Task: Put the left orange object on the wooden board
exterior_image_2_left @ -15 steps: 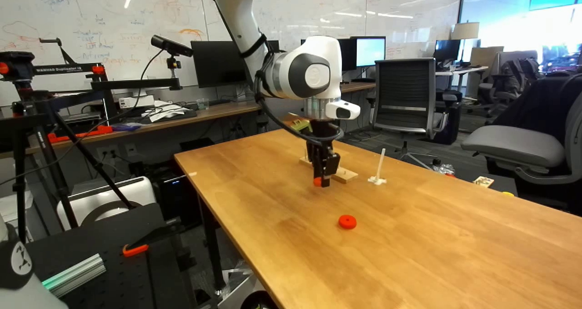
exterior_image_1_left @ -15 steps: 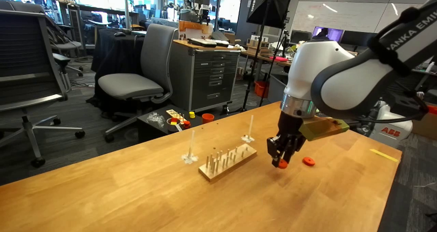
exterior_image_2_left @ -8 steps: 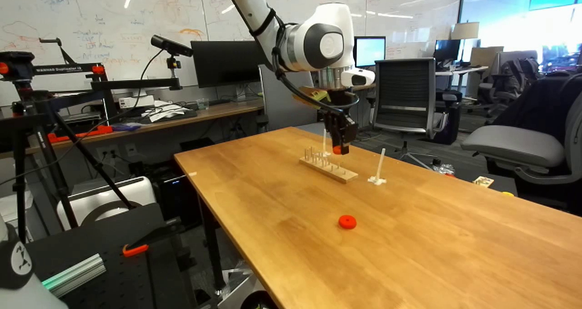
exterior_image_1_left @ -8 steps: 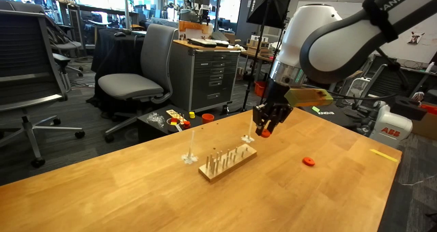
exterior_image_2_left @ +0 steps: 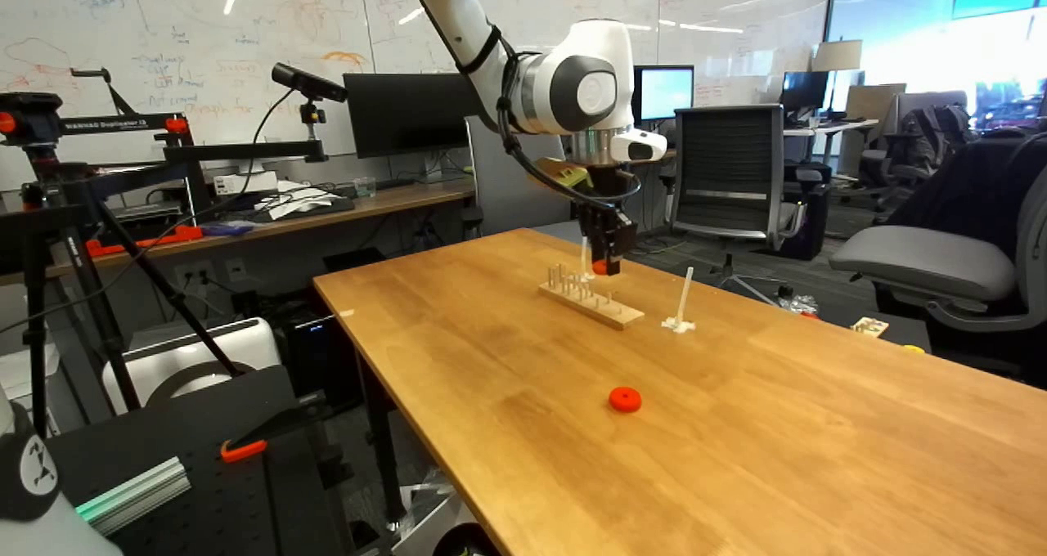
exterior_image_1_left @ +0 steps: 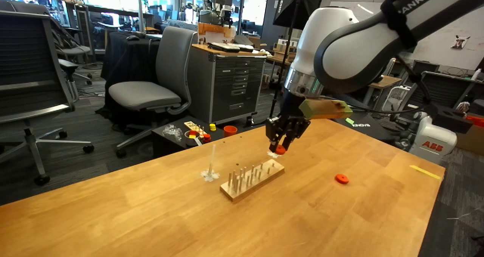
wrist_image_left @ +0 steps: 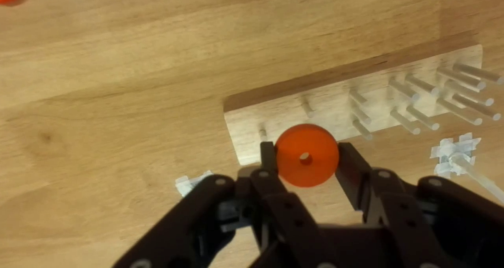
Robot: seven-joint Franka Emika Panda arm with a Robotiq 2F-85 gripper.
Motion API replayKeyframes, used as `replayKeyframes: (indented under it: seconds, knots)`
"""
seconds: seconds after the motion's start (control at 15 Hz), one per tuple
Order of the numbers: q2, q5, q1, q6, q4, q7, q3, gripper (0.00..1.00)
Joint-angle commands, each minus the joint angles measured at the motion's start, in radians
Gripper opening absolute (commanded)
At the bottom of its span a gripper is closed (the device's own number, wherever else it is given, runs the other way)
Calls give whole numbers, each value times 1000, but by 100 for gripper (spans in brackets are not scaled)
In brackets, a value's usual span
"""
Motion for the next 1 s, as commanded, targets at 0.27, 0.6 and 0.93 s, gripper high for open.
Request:
replayKeyframes:
  seconds: [0.27,0.6,0.93]
  knots:
    - [99,45,6,-42,106,-29,12,18]
    - [131,59,7,-49,134,-34,21,18]
    - [145,67,3,-50,142,-33,19,18]
